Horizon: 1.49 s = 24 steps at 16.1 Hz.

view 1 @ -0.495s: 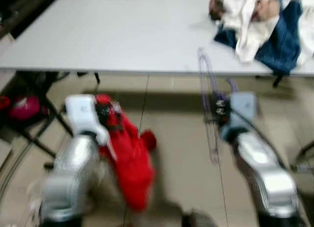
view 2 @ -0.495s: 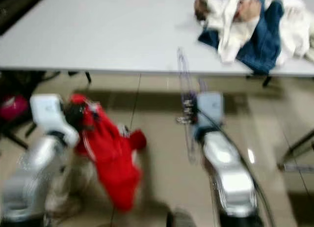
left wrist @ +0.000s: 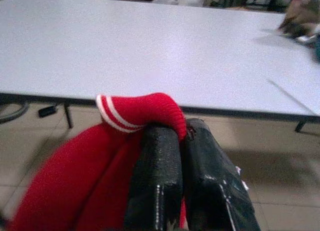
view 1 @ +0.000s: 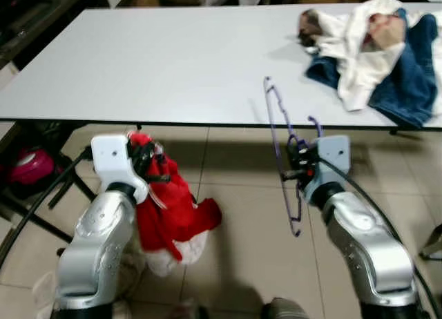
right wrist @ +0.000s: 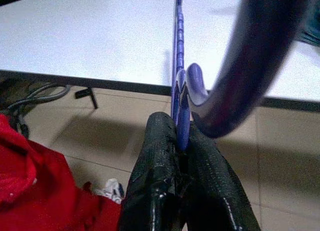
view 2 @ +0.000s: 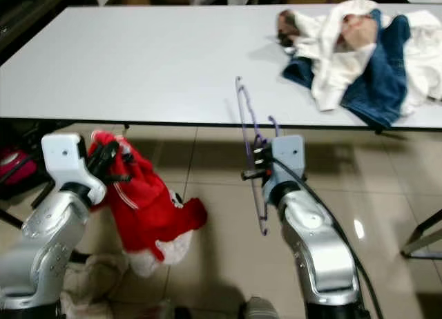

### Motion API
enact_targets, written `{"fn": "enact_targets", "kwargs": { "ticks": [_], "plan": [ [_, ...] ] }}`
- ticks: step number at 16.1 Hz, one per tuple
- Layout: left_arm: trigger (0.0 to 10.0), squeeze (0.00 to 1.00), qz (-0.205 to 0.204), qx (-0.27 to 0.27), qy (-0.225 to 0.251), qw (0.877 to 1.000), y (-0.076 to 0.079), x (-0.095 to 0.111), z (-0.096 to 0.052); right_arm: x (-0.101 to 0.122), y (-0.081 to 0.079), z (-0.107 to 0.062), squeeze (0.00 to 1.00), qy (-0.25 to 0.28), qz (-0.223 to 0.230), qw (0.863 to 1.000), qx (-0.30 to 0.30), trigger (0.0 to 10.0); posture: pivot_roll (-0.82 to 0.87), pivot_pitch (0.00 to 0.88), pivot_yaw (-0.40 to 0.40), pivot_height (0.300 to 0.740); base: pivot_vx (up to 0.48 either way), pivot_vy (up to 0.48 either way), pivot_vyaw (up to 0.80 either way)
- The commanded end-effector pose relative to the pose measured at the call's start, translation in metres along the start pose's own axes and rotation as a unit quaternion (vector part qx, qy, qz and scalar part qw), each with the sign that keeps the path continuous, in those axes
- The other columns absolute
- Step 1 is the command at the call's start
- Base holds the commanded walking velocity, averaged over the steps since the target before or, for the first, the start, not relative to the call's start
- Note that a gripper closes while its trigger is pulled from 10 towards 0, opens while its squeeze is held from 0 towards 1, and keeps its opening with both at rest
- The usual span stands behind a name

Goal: Hang hanger

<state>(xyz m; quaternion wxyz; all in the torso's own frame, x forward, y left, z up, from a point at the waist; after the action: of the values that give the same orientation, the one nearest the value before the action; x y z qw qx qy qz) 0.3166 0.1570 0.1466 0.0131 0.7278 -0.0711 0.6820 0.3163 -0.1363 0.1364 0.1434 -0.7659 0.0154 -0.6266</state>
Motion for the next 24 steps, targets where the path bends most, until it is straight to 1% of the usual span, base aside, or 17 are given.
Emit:
{"fn": "enact_targets", "kwargs": {
  "ticks": [1, 3, 4, 5, 7, 9, 13, 16, 18, 20, 22, 24],
  "plan": [
    [10.0, 0.00, 0.009, 0.001, 0.019, 1.000, -0.002, 0.010, 0.001, 0.009, -0.007, 0.000, 0.00, 0.017, 0.014, 1.000, 0.016, 10.0, -0.05, 0.093, 0.088, 0.740, 0.401, 0.000, 0.00],
    [10.0, 0.00, 0.011, 0.000, 0.022, 1.000, -0.001, 0.011, 0.001, 0.021, -0.009, 0.001, 0.00, 0.048, 0.000, 0.999, 0.018, 10.0, -0.06, 0.092, 0.080, 0.740, 0.403, 0.000, 0.00],
    [10.0, 0.00, 0.018, 0.003, 0.029, 0.999, -0.002, 0.016, 0.001, 0.027, -0.014, 0.001, 0.00, 0.062, -0.020, 0.997, 0.036, 10.0, -0.05, 0.095, 0.070, 0.740, 0.401, 0.000, 0.00],
    [10.0, 0.00, 0.023, 0.008, 0.038, 0.999, -0.005, 0.022, 0.000, 0.032, -0.023, 0.000, 0.00, 0.070, -0.026, 0.995, 0.068, 10.0, -0.06, 0.095, 0.067, 0.740, 0.409, 0.000, 0.00],
    [10.0, 0.00, 0.026, 0.012, 0.045, 0.999, -0.009, 0.027, -0.001, 0.035, -0.031, -0.002, 0.00, 0.075, -0.026, 0.993, 0.093, 10.0, -0.06, 0.095, 0.065, 0.740, 0.405, 0.000, 0.00],
    [10.0, 0.00, 0.028, 0.022, 0.054, 0.998, -0.017, 0.034, 0.000, 0.033, -0.039, -0.006, 0.00, 0.070, -0.034, 0.989, 0.127, 10.0, -0.06, 0.094, 0.064, 0.740, 0.403, 0.000, 0.00],
    [10.0, 0.00, 0.030, 0.025, 0.053, 0.998, -0.019, 0.033, 0.000, 0.032, -0.043, -0.007, 0.00, 0.071, -0.041, 0.986, 0.147, 10.0, -0.06, 0.084, 0.070, 0.740, 0.401, 0.000, 0.00],
    [10.0, 0.00, 0.038, 0.021, 0.060, 0.997, -0.021, 0.039, 0.003, 0.033, -0.044, -0.008, 0.00, 0.070, -0.047, 0.983, 0.165, 10.0, -0.06, 0.069, 0.077, 0.740, 0.402, 0.000, 0.00],
    [10.0, 0.00, 0.053, 0.026, 0.072, 0.996, -0.032, 0.048, 0.008, 0.037, -0.045, -0.013, 0.00, 0.057, -0.072, 0.972, 0.214, 10.0, -0.06, 0.058, 0.084, 0.740, 0.403, 0.000, 0.00],
    [10.0, 0.00, 0.067, 0.033, 0.084, 0.994, -0.046, 0.059, 0.016, 0.042, -0.040, -0.023, 0.00, 0.035, -0.105, 0.959, 0.262, 10.0, -0.06, 0.050, 0.086, 0.740, 0.403, 0.000, 0.00],
    [10.0, 0.00, 0.080, 0.035, 0.106, 0.991, -0.056, 0.078, 0.028, 0.042, -0.038, -0.033, 0.00, -0.001, -0.145, 0.939, 0.313, 10.0, -0.06, 0.039, 0.085, 0.740, 0.405, 0.000, 0.00],
    [10.0, 0.00, 0.093, 0.018, 0.133, 0.987, -0.058, 0.102, 0.045, 0.045, -0.033, -0.045, 0.00, -0.032, -0.181, 0.916, 0.356, 10.0, -0.06, 0.030, 0.090, 0.740, 0.401, 0.000, 0.00]
  ]
}}
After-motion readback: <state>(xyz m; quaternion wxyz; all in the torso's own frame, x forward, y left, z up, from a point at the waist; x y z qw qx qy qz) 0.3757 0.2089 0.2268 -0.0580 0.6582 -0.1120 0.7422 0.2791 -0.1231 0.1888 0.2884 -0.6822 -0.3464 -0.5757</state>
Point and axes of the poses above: a point about 5 cm out from each wrist's last joint towards the gripper, its own z axis pointing out of the wrist towards the gripper, its own x axis along the axis of the wrist's last joint, y = z × x, the point moved 5 cm from there along z, pointing out of the wrist towards the gripper, and after that the axes turned 12 degrees about z, right-handed, at the moved point
